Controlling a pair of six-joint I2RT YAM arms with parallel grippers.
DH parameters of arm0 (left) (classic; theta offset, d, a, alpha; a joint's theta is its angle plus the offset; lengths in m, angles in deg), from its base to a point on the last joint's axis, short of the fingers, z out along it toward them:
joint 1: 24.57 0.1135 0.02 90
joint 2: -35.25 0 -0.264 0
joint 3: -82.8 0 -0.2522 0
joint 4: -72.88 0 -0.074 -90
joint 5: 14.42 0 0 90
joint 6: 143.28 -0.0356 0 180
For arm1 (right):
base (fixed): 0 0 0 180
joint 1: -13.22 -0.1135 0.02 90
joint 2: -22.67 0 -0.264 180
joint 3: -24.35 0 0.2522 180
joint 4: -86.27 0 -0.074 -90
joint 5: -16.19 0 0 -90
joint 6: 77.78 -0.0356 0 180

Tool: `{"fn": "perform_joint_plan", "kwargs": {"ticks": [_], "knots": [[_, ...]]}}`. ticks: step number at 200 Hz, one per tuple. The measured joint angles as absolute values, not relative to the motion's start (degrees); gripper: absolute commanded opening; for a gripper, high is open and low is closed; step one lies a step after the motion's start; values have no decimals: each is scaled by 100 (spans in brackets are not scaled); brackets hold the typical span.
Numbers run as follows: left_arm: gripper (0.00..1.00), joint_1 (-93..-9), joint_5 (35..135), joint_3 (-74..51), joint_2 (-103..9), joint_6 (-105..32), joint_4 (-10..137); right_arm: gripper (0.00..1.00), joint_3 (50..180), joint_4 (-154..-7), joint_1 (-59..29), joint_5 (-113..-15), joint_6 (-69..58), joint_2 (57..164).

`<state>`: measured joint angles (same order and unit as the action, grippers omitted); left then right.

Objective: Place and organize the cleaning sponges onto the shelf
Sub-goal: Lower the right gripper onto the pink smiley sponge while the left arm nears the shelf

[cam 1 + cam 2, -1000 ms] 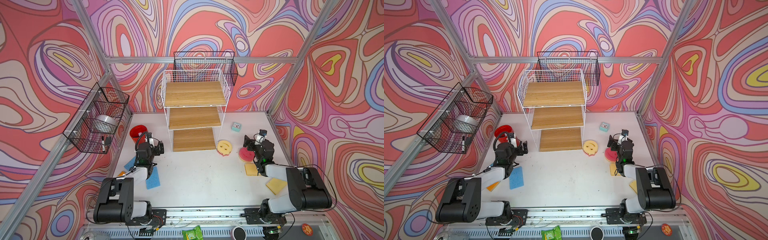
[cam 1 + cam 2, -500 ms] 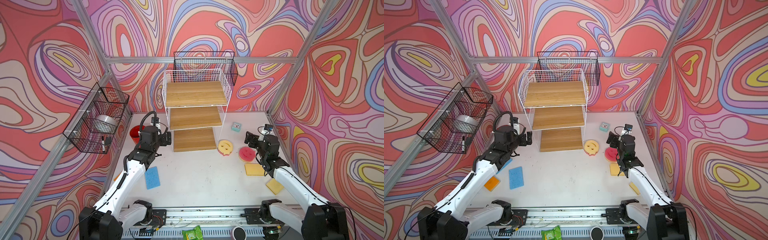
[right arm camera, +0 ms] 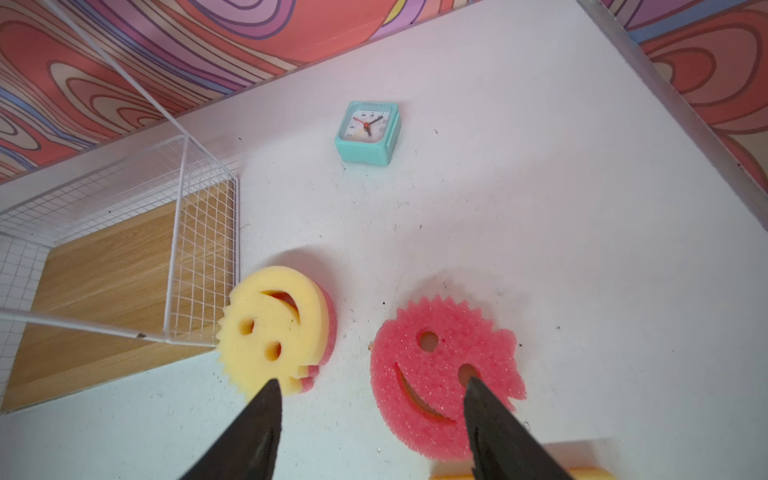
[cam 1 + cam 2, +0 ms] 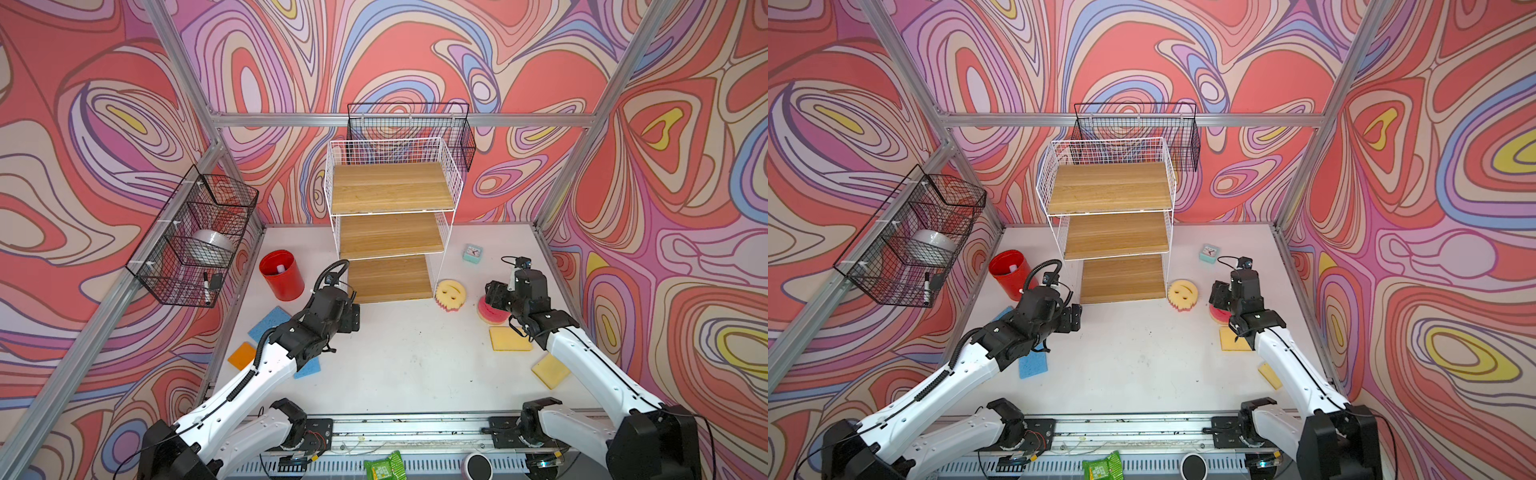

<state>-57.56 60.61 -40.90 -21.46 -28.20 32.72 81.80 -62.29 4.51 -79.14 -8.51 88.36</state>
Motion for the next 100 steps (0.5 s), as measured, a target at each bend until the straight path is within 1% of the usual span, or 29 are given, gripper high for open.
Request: {"fn": "perform_joint_plan", "kwargs": {"ticks": [24,41,48,62,71,86,95,100], "knots": [[89,-5942,6068,-4267,-2164,-2597,3380,68,8833,-5753,453,-8001,-1026,9566],[94,-6115,6042,-4278,-2244,-2488,3493,67,9209,-5453,482,-8051,-1098,10066],[100,-6189,6029,-4278,-2290,-2446,3546,67,9307,-5359,510,-8045,-1122,10224],[100,-6336,6024,-4278,-2411,-2361,3637,66,9379,-5220,674,-7957,-1159,10425],[100,-6412,6024,-4278,-2509,-2308,3688,62,9377,-5110,869,-7874,-1192,10473],[100,-6561,6027,-4278,-2682,-2227,3773,51,9360,-5008,1256,-7756,-1255,10455],[100,-6661,6029,-4278,-2758,-2182,3839,46,9344,-4981,1452,-7708,-1264,10423],[100,-6720,6031,-4278,-2797,-2162,3878,45,9327,-4979,1572,-7673,-1301,10403]]}}
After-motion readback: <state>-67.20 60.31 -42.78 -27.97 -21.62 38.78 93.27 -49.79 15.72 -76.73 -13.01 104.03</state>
